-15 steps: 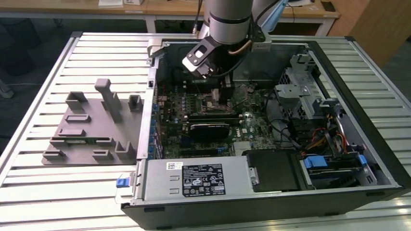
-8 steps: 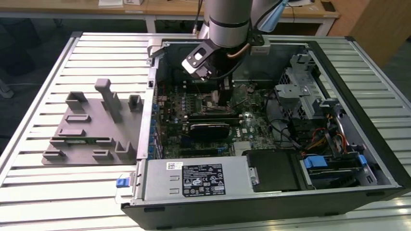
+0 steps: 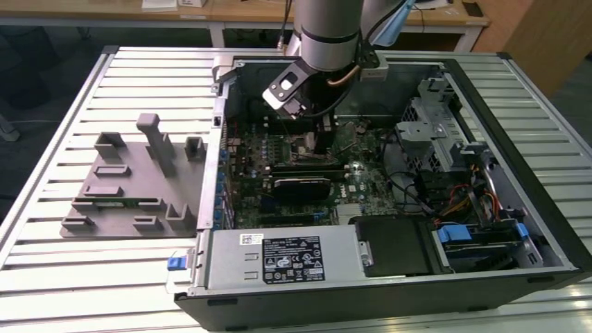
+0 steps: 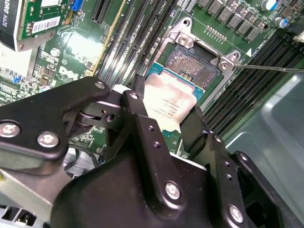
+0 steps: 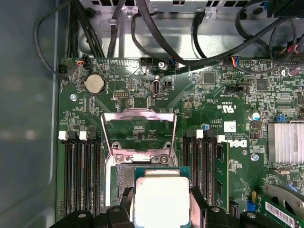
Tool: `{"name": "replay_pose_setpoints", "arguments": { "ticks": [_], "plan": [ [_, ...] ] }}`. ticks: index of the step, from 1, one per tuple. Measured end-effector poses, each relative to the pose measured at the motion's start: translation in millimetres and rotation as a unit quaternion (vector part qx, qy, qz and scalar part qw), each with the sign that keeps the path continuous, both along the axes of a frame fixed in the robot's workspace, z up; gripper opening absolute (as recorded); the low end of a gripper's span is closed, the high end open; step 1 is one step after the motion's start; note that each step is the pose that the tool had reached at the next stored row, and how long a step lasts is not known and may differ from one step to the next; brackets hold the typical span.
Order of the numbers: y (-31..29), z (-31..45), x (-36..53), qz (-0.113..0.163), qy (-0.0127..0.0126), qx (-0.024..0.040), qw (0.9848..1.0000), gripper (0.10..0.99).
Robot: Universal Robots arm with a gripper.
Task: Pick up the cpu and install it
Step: 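Place the cpu into insertion slot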
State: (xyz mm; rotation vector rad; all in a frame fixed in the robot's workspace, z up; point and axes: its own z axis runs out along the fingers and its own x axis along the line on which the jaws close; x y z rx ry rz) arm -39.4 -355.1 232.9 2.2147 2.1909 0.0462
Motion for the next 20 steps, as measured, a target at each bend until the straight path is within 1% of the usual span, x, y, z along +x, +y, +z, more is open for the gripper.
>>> {"name": "replay_pose_setpoints", "arguments": {
  "ticks": [5,10,16,20],
  "plan": [
    [0.1,-1.1,0.1,0.0,-0.0002,0.0003,1.0,0.541],
    [0.3,-3.3,0.0,0.008,-0.0001,-0.0012,1.0,0.541],
    [2.0,-6.7,0.0,0.015,0.0,-0.0081,0.9999,0.541],
    [6.6,-8.4,0.0,0.018,0.0,-0.0111,0.9998,0.541]
  ]
}}
